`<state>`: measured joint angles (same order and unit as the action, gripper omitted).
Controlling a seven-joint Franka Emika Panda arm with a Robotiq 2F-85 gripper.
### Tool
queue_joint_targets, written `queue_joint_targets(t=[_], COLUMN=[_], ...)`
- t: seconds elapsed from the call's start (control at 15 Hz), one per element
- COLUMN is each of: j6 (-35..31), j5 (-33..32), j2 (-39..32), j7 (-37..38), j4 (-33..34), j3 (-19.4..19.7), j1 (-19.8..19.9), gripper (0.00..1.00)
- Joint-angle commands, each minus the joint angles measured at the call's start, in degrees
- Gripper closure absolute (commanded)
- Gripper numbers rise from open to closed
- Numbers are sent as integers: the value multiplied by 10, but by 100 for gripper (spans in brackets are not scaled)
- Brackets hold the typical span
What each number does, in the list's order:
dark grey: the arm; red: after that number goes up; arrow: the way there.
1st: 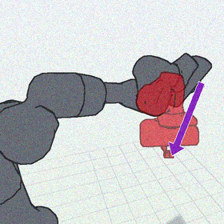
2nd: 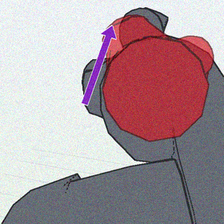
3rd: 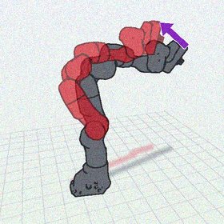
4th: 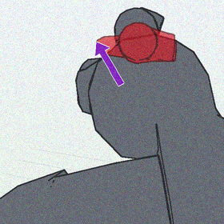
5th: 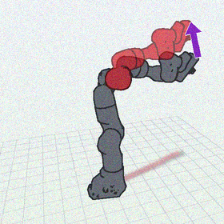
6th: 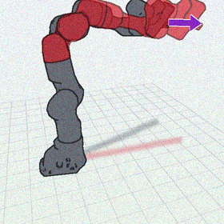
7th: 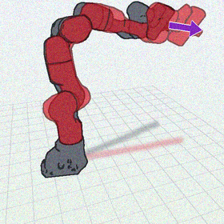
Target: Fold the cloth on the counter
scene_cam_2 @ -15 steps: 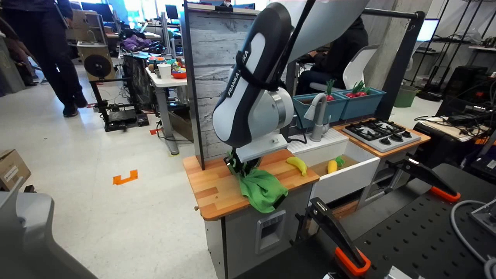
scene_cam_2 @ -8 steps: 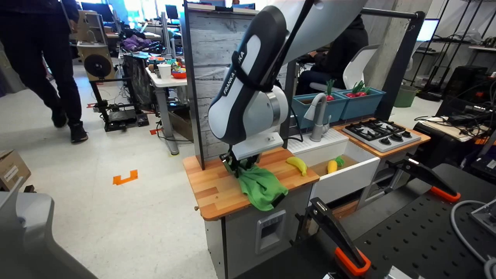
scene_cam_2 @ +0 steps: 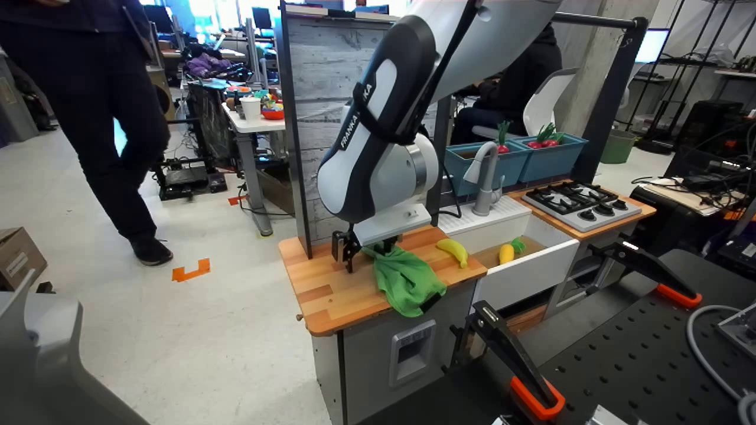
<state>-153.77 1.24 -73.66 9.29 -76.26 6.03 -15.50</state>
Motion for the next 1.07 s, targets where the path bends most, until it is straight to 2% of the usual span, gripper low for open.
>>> queue_joint_targets(t=[0.0, 0.33, 1.0], j6=[1, -30, -174], j5=[-16, 0, -9], j2=[4, 43, 214], j7=[14, -1, -4], j4=[-2, -62, -310], j3=[-2, 1, -2], j1=[3, 0, 4], gripper=[0, 0, 0])
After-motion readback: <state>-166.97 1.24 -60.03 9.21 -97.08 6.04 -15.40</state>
